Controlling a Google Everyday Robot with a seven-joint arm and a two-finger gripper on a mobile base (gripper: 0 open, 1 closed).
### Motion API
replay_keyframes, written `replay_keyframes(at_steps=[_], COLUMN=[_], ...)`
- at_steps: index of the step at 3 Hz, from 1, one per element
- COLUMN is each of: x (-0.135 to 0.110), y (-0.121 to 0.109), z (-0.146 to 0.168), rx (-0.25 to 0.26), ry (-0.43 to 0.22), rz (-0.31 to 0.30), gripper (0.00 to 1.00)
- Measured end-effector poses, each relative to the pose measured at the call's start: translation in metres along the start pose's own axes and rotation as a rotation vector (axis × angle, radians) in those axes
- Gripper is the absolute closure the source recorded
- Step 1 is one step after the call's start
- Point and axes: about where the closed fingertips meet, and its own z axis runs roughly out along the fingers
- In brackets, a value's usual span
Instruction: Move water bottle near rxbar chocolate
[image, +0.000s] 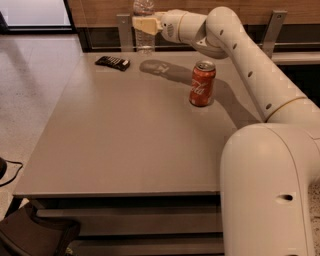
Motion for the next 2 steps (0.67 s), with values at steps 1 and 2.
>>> replay_keyframes(at_steps=[1, 2], x=[0.016, 0.030], y=[0.002, 0.002], z=[0.006, 0.010], rx=[0.020, 0.025], ry=[0.017, 0.021], rz=[0.004, -0.007], gripper=[1.00, 1.00])
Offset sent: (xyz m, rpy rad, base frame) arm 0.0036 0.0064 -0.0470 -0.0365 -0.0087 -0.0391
